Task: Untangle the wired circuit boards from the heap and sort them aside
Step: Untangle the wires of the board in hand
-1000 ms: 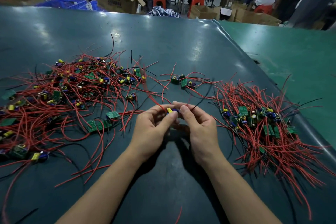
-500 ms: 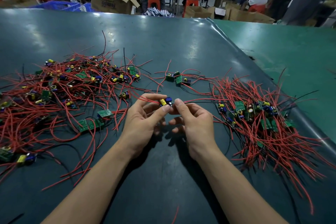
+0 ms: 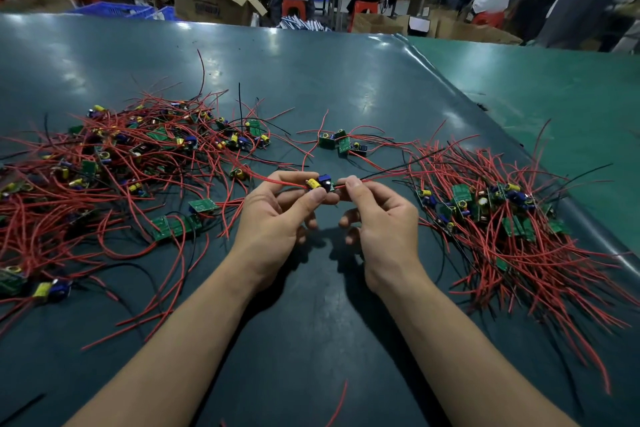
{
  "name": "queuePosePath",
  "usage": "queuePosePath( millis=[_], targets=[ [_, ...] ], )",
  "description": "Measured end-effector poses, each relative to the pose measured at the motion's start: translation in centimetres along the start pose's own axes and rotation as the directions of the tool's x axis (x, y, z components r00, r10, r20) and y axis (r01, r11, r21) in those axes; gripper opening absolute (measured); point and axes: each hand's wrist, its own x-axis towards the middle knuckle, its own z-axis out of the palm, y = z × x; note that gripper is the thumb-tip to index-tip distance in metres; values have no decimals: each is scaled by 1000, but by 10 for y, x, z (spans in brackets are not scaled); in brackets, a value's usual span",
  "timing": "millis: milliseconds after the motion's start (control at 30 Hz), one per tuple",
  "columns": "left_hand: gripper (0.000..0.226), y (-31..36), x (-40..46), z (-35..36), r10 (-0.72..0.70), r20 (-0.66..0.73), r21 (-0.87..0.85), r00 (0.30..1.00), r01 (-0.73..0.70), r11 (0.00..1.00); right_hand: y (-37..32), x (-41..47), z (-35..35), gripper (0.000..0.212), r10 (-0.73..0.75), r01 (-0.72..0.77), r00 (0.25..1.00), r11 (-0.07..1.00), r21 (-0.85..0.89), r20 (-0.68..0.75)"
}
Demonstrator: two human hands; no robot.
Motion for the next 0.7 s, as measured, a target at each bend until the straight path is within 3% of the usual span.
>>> queuePosePath(
  millis=[167,333,500,533,600,667,700],
  targets=[
    [17,0,-1,3,44,-5,-1,999,-44,999,-7,10,-8,23,49,-38,992,995,92,-119],
    [25,3,-3,3,46,39,-39,998,-44,998,-11,13,-10,35,200,-173,979,908,380,-33],
    [17,4,-2,0,61,-10,-52,998,-61,997,-11,17,-12,31,157,-125,985,932,340,-69],
    [15,4,-1,0,115,-59,-15,992,-116,993,-12,17,-14,31,164,-123,983,920,371,-80],
    [19,2,1,-3,326,-166,232,931,-285,930,-13,18,-16,31,173,-122,981,902,415,-86],
    [21,0,0,-5,496,-160,473,854,-374,797,-12,18,-17,31,168,-112,981,903,415,-100],
    [20,-1,-1,-4,541,-132,516,831,-408,753,-11,18,-16,31,164,-104,980,905,412,-113]
  ],
)
